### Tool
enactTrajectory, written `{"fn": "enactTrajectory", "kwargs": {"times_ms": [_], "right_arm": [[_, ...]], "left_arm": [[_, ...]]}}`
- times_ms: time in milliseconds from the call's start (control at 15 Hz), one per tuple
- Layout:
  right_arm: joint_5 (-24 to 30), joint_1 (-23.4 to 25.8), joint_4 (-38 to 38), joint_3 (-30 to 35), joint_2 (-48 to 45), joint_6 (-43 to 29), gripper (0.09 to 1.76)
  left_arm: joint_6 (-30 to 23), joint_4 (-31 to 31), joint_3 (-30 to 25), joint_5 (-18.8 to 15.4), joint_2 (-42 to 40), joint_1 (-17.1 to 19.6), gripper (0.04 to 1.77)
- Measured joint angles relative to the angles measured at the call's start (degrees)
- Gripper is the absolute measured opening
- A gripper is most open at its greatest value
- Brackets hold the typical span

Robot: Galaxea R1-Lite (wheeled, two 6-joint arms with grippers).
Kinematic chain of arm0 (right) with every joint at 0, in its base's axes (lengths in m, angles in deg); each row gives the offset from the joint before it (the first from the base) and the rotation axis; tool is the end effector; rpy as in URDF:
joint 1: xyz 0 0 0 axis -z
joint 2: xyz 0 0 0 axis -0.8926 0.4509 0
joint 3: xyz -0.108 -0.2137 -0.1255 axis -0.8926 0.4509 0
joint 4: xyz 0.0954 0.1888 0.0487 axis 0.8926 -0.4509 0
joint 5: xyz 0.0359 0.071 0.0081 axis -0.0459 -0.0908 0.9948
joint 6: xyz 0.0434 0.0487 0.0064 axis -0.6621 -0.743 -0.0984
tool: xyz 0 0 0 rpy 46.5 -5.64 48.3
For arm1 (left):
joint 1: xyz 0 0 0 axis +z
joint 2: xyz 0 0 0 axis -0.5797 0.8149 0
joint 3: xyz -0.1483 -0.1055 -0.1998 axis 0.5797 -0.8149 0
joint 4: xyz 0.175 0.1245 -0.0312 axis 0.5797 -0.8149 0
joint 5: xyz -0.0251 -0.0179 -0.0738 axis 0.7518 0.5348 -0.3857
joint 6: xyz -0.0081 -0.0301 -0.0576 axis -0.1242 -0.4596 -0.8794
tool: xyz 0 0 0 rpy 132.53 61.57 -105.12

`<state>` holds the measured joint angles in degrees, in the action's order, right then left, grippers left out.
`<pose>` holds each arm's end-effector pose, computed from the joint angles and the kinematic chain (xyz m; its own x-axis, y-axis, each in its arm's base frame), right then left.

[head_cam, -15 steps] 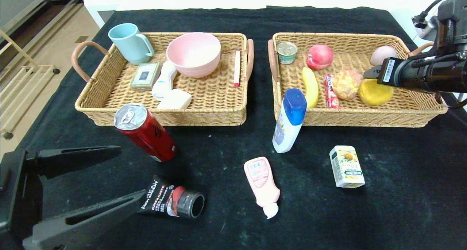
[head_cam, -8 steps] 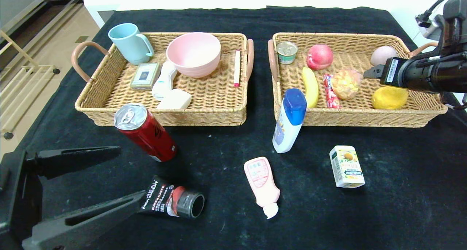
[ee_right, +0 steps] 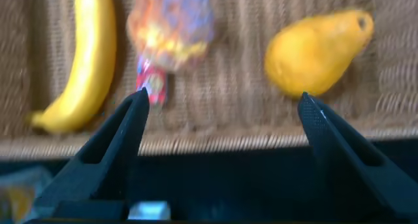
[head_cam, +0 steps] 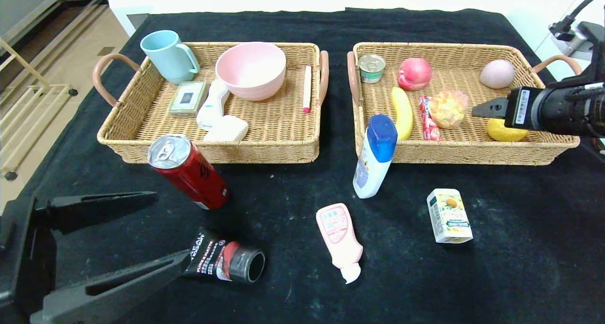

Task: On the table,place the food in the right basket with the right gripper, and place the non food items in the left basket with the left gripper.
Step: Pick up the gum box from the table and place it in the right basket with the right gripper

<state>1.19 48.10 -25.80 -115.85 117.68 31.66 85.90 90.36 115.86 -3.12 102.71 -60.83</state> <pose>0.3385 0.0753 0.2588 0.9326 0.0074 -0.3608 0.0421 0.9907 0.1291 0.1714 -0.1071 0.2175 0.6822 -0.7158 -0.1492 0.7225 0.6912 -0.0127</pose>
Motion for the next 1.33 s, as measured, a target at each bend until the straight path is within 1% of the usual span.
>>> {"fn": "enactTrajectory", "kwargs": {"times_ms": [267, 333, 467, 733, 933, 1333], "right_arm": [[-2.6, -5.5, -7.6, 4.3, -5.2, -0.2, 1.68], [-3.0, -6.5, -8.4, 5.3, -5.9, -0.3, 1.69], [-4.8, -8.4, -8.7, 8.0, -6.5, -0.9, 1.69], [-5.2, -12.8, -8.6, 12.4, -5.5, -3.1, 1.70], [-5.5, -15.4, -8.7, 13.3, -3.7, -3.1, 1.70], [-6.0, -16.7, -8.4, 13.0, 0.9, -4.2, 1.70]], "left_arm": [[0.4, 0.0, -0.2, 0.0, 0.0, 0.0, 1.72], [0.4, 0.0, -0.2, 0.0, 0.0, 0.0, 1.72], [0.5, 0.0, -0.2, 0.0, 0.0, 0.0, 1.72], [0.4, 0.0, -0.3, 0.0, 0.1, 0.0, 1.72], [0.5, 0.0, -0.4, 0.0, 0.3, 0.0, 1.72], [0.5, 0.0, -0.5, 0.0, 0.5, 0.0, 1.72]]}}
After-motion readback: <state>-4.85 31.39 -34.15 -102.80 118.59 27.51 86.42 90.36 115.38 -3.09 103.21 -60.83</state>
